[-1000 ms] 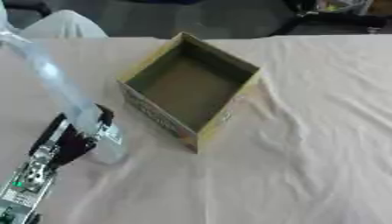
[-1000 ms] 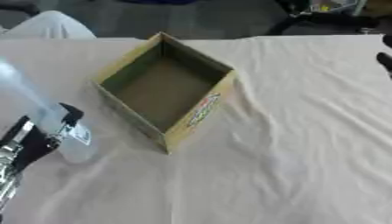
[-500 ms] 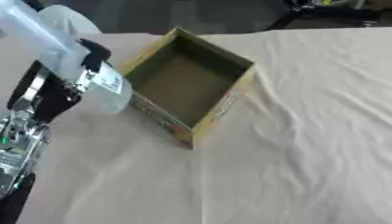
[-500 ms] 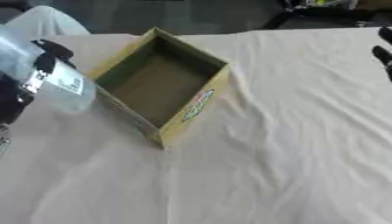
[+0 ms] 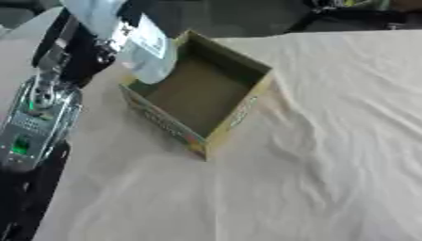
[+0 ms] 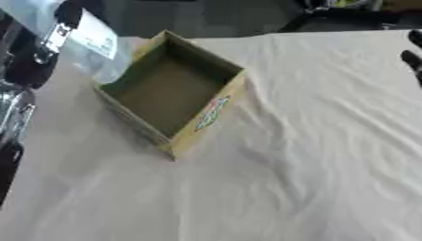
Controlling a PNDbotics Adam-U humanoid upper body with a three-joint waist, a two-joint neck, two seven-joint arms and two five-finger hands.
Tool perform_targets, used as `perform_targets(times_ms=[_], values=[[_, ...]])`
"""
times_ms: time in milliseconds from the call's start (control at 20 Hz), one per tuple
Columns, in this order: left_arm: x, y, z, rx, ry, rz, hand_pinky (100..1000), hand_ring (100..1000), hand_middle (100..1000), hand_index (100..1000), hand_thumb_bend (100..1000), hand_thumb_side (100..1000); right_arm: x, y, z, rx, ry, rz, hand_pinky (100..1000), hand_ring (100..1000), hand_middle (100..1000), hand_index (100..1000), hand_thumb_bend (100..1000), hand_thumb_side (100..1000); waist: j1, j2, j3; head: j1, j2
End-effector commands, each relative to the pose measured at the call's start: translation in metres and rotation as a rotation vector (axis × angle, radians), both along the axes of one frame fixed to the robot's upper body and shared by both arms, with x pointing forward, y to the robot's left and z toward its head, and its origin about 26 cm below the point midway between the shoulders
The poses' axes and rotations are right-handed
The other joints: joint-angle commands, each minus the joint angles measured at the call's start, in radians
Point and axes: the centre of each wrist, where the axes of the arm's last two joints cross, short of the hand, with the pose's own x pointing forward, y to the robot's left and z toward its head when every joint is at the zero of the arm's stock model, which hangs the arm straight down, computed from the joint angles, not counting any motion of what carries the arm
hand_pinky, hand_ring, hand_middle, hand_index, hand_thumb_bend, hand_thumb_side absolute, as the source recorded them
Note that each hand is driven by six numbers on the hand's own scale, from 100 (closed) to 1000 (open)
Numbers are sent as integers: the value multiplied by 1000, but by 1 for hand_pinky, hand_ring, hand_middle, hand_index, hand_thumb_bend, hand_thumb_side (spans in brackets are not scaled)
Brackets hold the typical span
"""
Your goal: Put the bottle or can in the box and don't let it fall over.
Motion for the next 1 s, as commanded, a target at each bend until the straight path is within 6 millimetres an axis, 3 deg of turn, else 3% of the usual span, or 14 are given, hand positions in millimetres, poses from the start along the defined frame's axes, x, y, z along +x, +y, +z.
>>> perform_targets(times_ms=[50, 450, 700, 1000], values=[[10, -13, 10, 25, -46, 16, 885, 618, 615, 111, 100, 490, -2, 4, 11, -7, -38, 25, 1000, 1000, 978, 1000, 100, 470, -6, -19, -8, 19, -18], [43, -42, 6, 117, -68, 65, 873, 639, 636, 113, 100, 411, 0, 11, 17, 16, -52, 68, 1000, 1000, 978, 1000, 100, 470, -16, -7, -42, 38, -35], [60, -48, -8, 175, -94, 138, 869, 643, 652, 113, 100, 317, 2, 15, 21, 30, -65, 94, 1000, 1000, 977, 1000, 100, 470, -22, 3, -60, 41, -34], [73, -49, -26, 236, -112, 212, 869, 650, 672, 113, 100, 312, 3, 18, 25, 49, -76, 113, 1000, 1000, 977, 1000, 100, 470, -20, 15, -78, 52, -36]])
